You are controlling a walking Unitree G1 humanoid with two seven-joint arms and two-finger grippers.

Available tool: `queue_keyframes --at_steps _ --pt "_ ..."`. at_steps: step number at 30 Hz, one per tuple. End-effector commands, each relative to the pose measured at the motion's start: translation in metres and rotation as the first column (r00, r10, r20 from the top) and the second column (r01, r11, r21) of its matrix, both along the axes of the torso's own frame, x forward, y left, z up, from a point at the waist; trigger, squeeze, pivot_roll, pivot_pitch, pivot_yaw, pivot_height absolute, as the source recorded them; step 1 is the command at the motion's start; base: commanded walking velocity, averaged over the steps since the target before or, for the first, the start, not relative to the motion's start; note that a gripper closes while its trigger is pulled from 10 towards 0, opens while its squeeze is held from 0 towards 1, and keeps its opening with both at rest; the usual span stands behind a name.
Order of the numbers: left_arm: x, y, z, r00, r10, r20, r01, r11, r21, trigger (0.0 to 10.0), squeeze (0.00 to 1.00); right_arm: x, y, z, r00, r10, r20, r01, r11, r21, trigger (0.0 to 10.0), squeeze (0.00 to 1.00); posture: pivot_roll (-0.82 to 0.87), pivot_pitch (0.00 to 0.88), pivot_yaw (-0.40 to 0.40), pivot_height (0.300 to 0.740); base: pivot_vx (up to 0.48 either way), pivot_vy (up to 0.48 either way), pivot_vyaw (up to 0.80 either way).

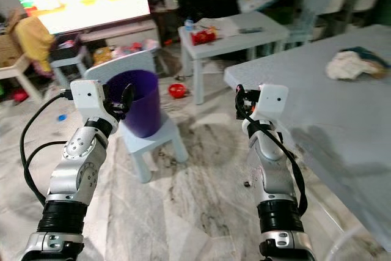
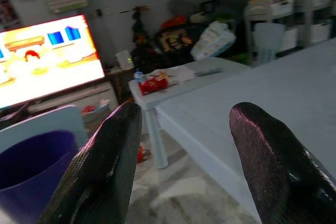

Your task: Picking trash to rubbish bin

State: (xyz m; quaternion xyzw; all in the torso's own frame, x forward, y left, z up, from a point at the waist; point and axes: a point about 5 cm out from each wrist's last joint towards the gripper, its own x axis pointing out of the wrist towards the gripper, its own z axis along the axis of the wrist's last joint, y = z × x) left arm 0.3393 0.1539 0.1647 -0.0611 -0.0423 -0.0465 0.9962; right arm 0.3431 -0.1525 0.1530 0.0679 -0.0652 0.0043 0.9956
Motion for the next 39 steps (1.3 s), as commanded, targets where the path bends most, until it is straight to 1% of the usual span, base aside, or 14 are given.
queue_keyframes --at_steps 1,15,20,27,39 --pt "0.0025 0.0054 0.0009 1.000 0.017 -0.015 -0.017 1.000 -0.001 10.0 0.00 0.0017 0.0037 0.0063 1.000 0.009 0.020 -0.009 1.000 0.001 10.0 0.00 0.03 0.000 0.102 0.740 0.000 0.000 -0.80" --pt "0.0038 0.0074 0.0002 0.999 0.022 -0.030 -0.022 1.000 0.003 10.0 0.00 0.0020 0.0039 0.0072 1.000 0.000 0.028 0.000 1.000 0.010 10.0 0.00 0.03 0.000 0.106 0.740 0.000 0.000 -0.78" --pt "0.0032 0.0092 0.0029 1.000 0.008 -0.012 -0.009 1.000 -0.030 10.0 0.00 0.0014 0.0036 0.0089 0.999 -0.005 0.039 0.005 1.000 0.002 10.0 0.00 0.03 0.000 0.105 0.740 0.000 0.000 0.00" --pt "0.0040 0.0107 0.0095 1.000 -0.001 0.016 0.002 0.998 -0.060 10.0 0.00 0.0019 0.0032 0.0115 0.999 -0.004 0.050 0.004 1.000 -0.011 10.0 0.00 0.03 0.000 0.103 0.740 0.289 0.000 0.00" --pt "0.0036 0.0100 0.0077 1.000 -0.007 0.012 0.008 0.998 -0.069 10.0 0.00 0.0023 0.0039 0.0142 0.998 -0.003 0.063 0.005 1.000 -0.027 10.0 0.00 0.03 0.000 0.102 0.740 0.283 0.327 0.00"
